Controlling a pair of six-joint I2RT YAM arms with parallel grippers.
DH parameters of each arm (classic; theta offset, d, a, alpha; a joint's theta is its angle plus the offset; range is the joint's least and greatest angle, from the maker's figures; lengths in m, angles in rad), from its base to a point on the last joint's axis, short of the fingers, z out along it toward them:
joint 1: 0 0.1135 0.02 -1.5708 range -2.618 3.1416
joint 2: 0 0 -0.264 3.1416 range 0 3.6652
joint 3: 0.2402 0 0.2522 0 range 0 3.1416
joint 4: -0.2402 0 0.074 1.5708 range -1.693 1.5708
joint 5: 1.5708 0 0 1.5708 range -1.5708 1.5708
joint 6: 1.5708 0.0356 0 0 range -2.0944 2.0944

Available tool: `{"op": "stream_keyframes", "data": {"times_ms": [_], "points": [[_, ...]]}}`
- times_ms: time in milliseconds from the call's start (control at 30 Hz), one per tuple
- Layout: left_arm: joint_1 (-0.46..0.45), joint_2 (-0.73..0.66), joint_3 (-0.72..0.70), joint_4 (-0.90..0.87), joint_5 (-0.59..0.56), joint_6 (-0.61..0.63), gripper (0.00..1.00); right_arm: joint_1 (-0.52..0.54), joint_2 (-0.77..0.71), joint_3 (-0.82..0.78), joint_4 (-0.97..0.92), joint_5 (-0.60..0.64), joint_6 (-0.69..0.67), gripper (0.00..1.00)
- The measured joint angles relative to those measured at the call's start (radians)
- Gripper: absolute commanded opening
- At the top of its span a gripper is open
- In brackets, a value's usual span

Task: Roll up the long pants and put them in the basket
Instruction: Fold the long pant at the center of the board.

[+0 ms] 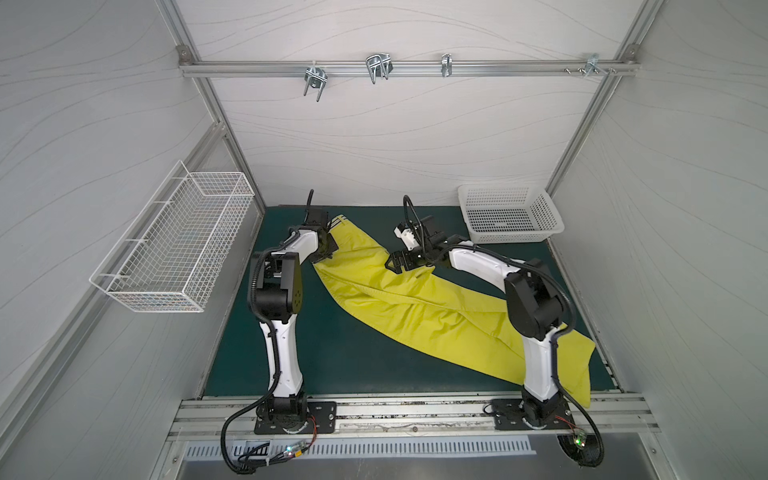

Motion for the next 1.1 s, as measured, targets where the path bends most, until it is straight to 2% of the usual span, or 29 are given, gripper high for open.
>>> {"op": "stream_keyframes", "data": {"times_ms": [200, 300, 367, 433, 467, 500, 533, 567, 633, 767, 900, 1100], "points": [[0.077, -0.035, -0.068, 0.013, 0.039, -0.043, 0.05, -0.007, -0.339, -0.216, 0.006, 0.128, 0.048, 0.99], [0.116, -0.065, -0.104, 0.002, 0.041, -0.056, 0.05, -0.007, -0.484, -0.327, 0.010, 0.134, 0.072, 0.99], [0.133, -0.075, -0.114, -0.014, 0.043, -0.062, 0.05, -0.007, -0.525, -0.344, -0.024, 0.127, 0.063, 0.99], [0.151, -0.082, -0.121, -0.026, 0.052, -0.076, 0.04, -0.003, -0.533, -0.333, -0.079, 0.134, 0.035, 0.84], [0.157, -0.085, -0.125, -0.028, 0.058, -0.082, 0.04, -0.003, -0.533, -0.332, -0.095, 0.143, 0.027, 0.64], [0.164, -0.090, -0.132, -0.031, 0.067, -0.091, 0.04, -0.008, -0.533, -0.335, -0.122, 0.150, 0.026, 0.37], [0.171, -0.097, -0.141, -0.031, 0.077, -0.101, 0.04, -0.017, -0.536, -0.346, -0.140, 0.146, 0.041, 0.15], [0.178, -0.101, -0.148, -0.032, 0.085, -0.108, 0.03, -0.033, -0.542, -0.363, -0.152, 0.137, 0.064, 0.01], [0.192, -0.114, -0.163, -0.039, 0.099, -0.121, 0.03, -0.104, -0.567, -0.424, -0.175, 0.106, 0.127, 0.03], [0.204, -0.136, -0.190, -0.043, 0.115, -0.131, 0.03, -0.270, -0.650, -0.584, -0.219, 0.066, 0.256, 0.00], [0.205, -0.153, -0.212, -0.047, 0.121, -0.137, 0.03, -0.399, -0.806, -0.748, -0.282, 0.016, 0.369, 0.00], [0.205, -0.156, -0.214, -0.048, 0.135, -0.143, 0.03, -0.458, -0.984, -0.860, -0.394, -0.005, 0.440, 0.00]]}}
